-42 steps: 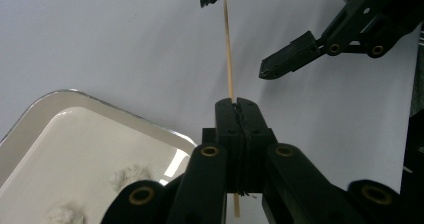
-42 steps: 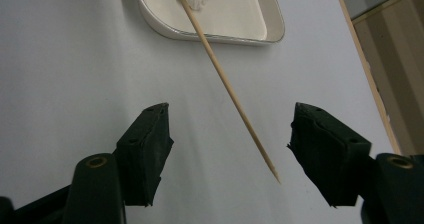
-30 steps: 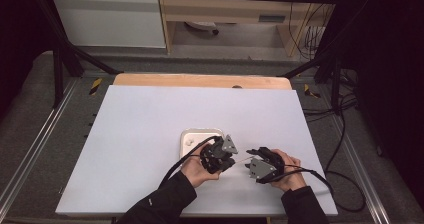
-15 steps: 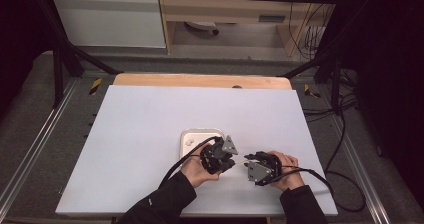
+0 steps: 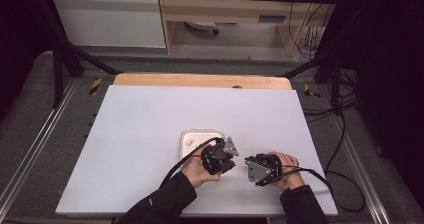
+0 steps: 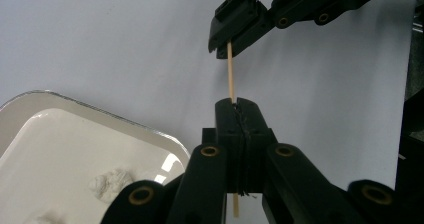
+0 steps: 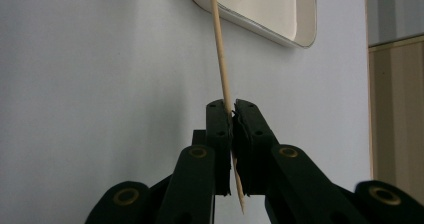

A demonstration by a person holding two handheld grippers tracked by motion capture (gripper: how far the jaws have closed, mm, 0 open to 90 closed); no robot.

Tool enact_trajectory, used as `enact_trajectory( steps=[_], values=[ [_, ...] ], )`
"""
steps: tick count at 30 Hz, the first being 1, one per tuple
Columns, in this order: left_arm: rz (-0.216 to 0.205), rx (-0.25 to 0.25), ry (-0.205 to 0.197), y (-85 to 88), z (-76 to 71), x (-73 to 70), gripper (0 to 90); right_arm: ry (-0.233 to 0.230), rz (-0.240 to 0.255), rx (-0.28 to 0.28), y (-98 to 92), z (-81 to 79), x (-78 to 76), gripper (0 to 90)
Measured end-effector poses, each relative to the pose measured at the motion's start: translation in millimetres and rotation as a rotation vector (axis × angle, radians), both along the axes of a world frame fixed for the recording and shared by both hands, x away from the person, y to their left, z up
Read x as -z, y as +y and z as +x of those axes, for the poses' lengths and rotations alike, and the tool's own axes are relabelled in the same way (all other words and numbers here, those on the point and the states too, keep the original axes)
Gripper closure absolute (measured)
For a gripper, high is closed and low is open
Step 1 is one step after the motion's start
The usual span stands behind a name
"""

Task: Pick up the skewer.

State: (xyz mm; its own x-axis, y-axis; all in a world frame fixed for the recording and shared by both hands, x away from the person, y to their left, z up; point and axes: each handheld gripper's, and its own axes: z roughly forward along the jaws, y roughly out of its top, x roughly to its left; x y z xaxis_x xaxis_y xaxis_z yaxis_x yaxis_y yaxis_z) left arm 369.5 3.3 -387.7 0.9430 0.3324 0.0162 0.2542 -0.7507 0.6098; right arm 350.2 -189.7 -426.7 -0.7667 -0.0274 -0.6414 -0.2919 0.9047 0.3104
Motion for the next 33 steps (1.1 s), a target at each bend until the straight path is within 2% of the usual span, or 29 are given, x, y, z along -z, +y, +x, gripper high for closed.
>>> enact_trajectory(
  steps=[4, 16, 19, 22, 23, 24, 27, 28, 29, 33],
  values=[
    [-0.001, -0.003, -0.002, 0.4, 0.6, -0.7, 89.0, -0.015, -0.021, -0.011, 0.9, 0.3, 0.3, 87.3],
    [-0.01, -0.024, 0.002, 4.9, 4.1, -4.2, 88.3, -0.027, -0.026, -0.021, 2.8, -1.8, -1.8, 89.0],
    [-0.006, -0.023, 0.01, 4.8, 4.8, -4.0, 87.5, -0.034, -0.04, -0.026, 3.2, -1.8, -2.3, 89.0],
    [0.004, -0.024, 0.017, 5.3, 6.0, -5.0, 72.3, -0.039, -0.056, -0.018, 3.1, -2.6, -2.1, 89.1],
    [0.01, -0.028, 0.011, 5.6, 6.1, -5.7, 72.3, -0.039, -0.056, -0.018, 3.1, -2.6, -2.1, 89.1],
    [0.023, -0.03, 0.01, 5.7, 6.5, -6.7, 61.2, -0.042, -0.069, -0.014, 2.8, -2.7, -2.4, 89.0],
    [0.11, -0.017, 0.02, 3.0, 8.0, -8.5, 43.2, -0.05, -0.091, -0.013, 2.7, -2.2, -2.7, 89.1],
    [0.139, -0.01, 0.028, 1.7, 8.5, -8.7, 43.2, -0.05, -0.091, -0.013, 2.7, -2.2, -2.7, 89.1],
    [0.151, -0.008, 0.027, 0.7, 8.4, -8.6, 37.2, -0.053, -0.097, -0.011, 3.0, -2.3, -3.1, 89.0],
    [0.176, -0.003, 0.047, -3.3, 9.0, -6.4, 34.6, -0.054, -0.109, -0.015, 4.3, -2.9, -3.8, 89.0]
  ],
)
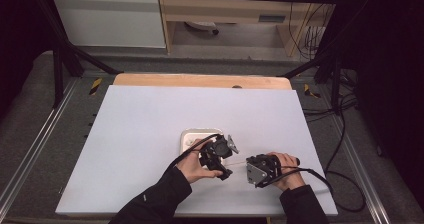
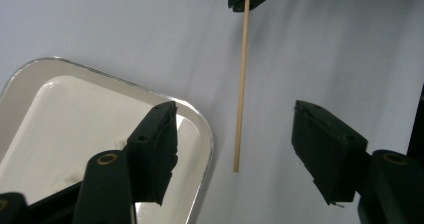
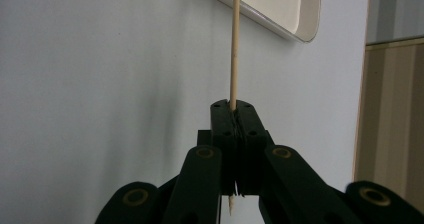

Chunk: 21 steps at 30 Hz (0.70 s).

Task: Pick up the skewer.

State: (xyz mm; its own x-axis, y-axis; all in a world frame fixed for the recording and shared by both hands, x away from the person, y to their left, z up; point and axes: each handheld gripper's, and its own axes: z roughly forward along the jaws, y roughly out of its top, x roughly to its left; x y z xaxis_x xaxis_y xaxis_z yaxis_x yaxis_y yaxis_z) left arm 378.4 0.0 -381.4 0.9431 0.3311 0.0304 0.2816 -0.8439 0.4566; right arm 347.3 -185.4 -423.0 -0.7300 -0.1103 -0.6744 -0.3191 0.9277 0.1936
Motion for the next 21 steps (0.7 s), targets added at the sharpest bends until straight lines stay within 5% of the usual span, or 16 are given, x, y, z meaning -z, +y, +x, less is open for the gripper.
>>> enact_trajectory(
  steps=[3, 11, 21],
  values=[
    [0.018, 0.003, -0.006, -3.4, -0.2, 2.5, 41.1, -0.004, -0.002, -0.007, 0.8, -0.2, -0.9, 89.1],
    [0.042, 0.011, -0.006, -6.5, -0.6, 6.1, 75.5, -0.005, -0.016, -0.011, 0.9, -0.9, -1.7, 89.0],
    [0.065, 0.028, -0.002, -8.6, -2.3, 8.0, 83.3, 0.002, -0.027, -0.012, 2.1, -0.9, 0.4, 89.0]
  ],
)
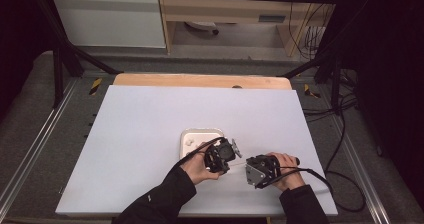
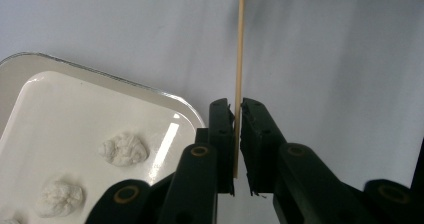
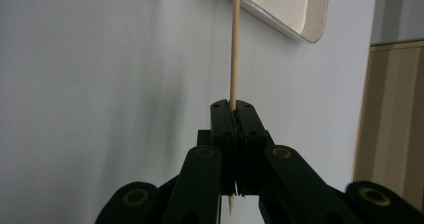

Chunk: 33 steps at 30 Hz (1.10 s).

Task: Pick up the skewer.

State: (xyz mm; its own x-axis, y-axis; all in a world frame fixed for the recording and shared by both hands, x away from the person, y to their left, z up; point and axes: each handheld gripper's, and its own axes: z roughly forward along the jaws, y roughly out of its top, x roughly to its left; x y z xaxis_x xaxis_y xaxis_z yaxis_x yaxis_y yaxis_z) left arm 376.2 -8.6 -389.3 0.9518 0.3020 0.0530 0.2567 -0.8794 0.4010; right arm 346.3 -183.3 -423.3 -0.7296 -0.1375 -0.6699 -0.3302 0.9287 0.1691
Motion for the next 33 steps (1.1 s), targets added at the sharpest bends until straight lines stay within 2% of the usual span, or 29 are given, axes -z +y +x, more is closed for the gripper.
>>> enact_trajectory(
  steps=[4, 15, 25, 26, 27, 28, 30, 33],
  values=[
    [0.009, 0.007, 0.004, -2.2, -0.2, 0.7, 87.4, -0.008, -0.006, -0.006, 0.9, 0.4, -0.6, 89.0],
    [0.033, 0.026, -0.01, -3.3, -2.8, 2.3, 88.6, -0.007, -0.001, -0.008, 0.6, -1.4, -1.0, 88.9],
    [0.002, 0.024, -0.019, 1.3, -2.8, 1.2, 88.9, -0.004, 0.029, 0.013, -0.1, -1.1, -2.1, 87.4],
    [-0.005, 0.024, -0.019, 2.2, -2.7, 1.2, 88.9, 0.002, 0.053, 0.026, -1.2, -0.4, -3.9, 84.4],
    [-0.005, 0.023, -0.015, 2.7, -2.7, 0.8, 88.9, 0.002, 0.053, 0.026, -1.2, -0.4, -3.9, 84.4],
    [-0.009, 0.016, -0.019, 3.6, -3.0, 0.1, 88.9, 0.021, 0.091, 0.047, -2.8, 0.3, -5.4, 81.5],
    [-0.022, 0.011, -0.021, 5.7, -2.7, -0.3, 88.9, 0.028, 0.113, 0.071, -4.6, 1.2, -6.6, 70.7],
    [-0.039, -0.002, -0.024, 10.4, -2.1, -1.0, 88.9, 0.066, 0.189, 0.134, -9.2, 2.3, -7.8, 59.8]
  ],
)
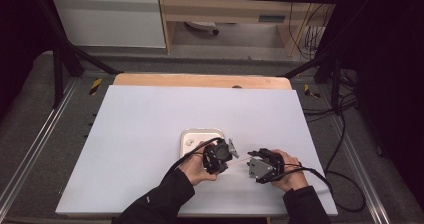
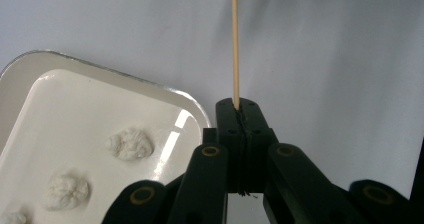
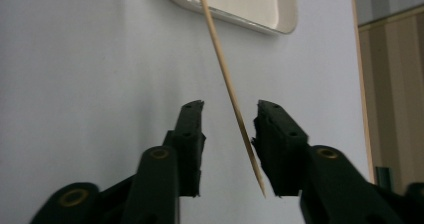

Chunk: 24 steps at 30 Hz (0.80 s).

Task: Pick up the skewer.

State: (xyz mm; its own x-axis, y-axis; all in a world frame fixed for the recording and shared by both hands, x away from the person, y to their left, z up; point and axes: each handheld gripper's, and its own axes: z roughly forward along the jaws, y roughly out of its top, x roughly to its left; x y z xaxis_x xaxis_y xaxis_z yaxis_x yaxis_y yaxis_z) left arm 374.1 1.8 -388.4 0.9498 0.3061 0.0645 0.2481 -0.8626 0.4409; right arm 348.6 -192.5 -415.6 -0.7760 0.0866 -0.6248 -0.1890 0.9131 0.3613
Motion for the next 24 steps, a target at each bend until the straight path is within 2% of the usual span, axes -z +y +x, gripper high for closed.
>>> enact_trajectory(
  steps=[1, 2, 3, 6, 7, 9, 10, 11, 12, 18, 24],
  values=[
    [-0.002, -0.006, 0.002, 1.7, 0.1, 0.1, 88.9, 0.0, 0.0, 0.0, 0.0, 0.0, 0.0, 59.8],
    [0.001, -0.007, -0.003, 3.4, 0.6, -0.2, 88.9, 0.006, 0.045, 0.033, -3.7, 2.1, -0.5, 52.2],
    [-0.002, -0.01, -0.004, 5.2, 0.8, -0.1, 88.9, 0.006, 0.045, 0.033, -3.7, 2.1, -0.5, 52.2],
    [-0.013, -0.022, -0.008, 11.6, 1.3, -0.5, 88.8, 0.043, 0.123, 0.095, -9.1, 4.3, -1.5, 43.8],
    [-0.015, -0.025, -0.007, 13.2, 1.4, -0.6, 88.8, 0.063, 0.166, 0.126, -11.3, 5.3, -1.4, 40.4],
    [-0.021, -0.033, -0.004, 17.4, 1.5, -0.9, 88.8, 0.082, 0.211, 0.166, -14.6, 6.6, -2.2, 36.7],
    [-0.025, -0.04, -0.007, 19.6, 1.4, -0.8, 88.8, 0.1, 0.232, 0.189, -16.3, 6.9, -2.4, 34.5],
    [-0.028, -0.043, -0.005, 21.9, 1.4, -0.6, 88.8, 0.126, 0.274, 0.223, -19.1, 8.2, -1.9, 31.0],
    [-0.035, -0.047, -0.006, 24.2, 1.5, -0.1, 88.8, 0.126, 0.274, 0.223, -19.1, 8.2, -1.9, 31.0],
    [-0.067, -0.081, -0.009, 38.7, 1.0, 0.6, 88.8, 0.198, 0.377, 0.311, -25.0, 11.0, 2.9, 19.5],
    [-0.11, -0.121, -0.02, 56.9, -1.1, -1.6, 88.8, 0.29, 0.417, 0.43, -27.6, 12.1, 8.8, 11.1]
  ],
)
